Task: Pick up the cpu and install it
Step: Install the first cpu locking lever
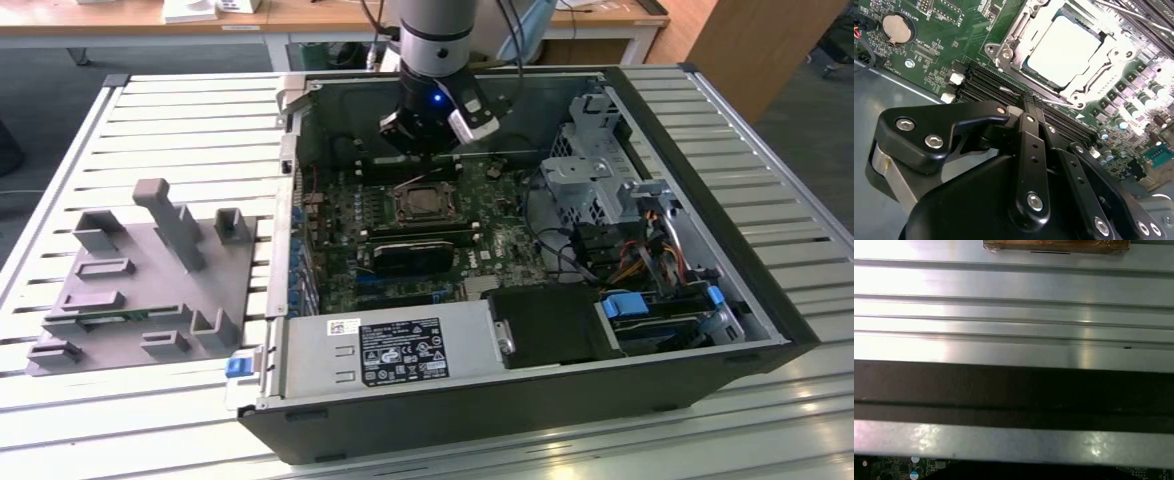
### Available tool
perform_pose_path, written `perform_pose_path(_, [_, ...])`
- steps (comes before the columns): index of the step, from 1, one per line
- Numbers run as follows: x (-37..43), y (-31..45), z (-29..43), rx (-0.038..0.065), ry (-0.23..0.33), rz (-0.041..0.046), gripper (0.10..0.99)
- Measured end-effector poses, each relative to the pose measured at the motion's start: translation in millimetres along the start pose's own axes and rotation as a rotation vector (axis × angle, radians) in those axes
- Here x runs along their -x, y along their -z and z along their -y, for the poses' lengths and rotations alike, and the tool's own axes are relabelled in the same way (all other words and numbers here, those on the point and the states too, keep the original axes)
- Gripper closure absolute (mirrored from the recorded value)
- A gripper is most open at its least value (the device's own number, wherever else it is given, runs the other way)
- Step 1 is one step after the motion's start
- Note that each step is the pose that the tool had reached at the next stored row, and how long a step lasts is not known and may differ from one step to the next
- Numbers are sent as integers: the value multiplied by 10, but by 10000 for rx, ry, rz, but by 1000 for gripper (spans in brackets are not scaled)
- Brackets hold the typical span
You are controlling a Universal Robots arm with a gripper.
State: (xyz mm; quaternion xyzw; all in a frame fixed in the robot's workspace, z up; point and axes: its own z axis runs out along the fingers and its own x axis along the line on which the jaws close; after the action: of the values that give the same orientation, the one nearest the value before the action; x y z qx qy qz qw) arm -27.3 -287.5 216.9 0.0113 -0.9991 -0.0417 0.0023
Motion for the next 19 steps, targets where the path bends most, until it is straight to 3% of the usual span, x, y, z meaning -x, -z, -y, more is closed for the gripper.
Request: perform_pose_path(19, [116, -140, 10, -1, -4, -14, 980])
